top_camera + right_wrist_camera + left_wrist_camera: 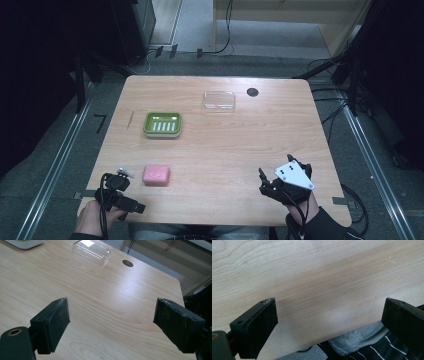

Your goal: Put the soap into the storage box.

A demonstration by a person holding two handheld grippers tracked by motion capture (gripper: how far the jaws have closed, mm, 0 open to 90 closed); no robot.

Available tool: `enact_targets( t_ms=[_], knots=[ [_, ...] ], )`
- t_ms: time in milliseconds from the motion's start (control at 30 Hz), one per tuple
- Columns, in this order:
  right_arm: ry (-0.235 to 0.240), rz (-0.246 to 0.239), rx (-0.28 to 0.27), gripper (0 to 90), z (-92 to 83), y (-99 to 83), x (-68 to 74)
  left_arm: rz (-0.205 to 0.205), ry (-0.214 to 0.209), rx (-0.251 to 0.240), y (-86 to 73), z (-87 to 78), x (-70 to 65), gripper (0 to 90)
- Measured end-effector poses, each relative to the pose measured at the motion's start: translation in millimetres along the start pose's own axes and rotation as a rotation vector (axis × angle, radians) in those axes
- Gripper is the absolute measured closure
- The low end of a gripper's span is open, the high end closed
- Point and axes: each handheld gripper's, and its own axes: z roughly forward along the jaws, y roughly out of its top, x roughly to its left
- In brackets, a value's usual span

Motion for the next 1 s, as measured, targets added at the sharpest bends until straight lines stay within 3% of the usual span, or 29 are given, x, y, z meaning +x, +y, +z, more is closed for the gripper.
enact_targets(
  t_ms=[400, 1000],
  knots=[
    [-0.004, -0.001, 0.002, 13.1, 0.0, 0.9, 2.1, 0.022, -0.010, -0.010, 3.8, -0.6, -4.9, 0.9],
    [-0.001, -0.008, 0.002, 13.1, 1.3, 1.1, 1.7, 0.063, -0.022, -0.067, 30.8, -3.5, -15.2, 1.0]
  ],
)
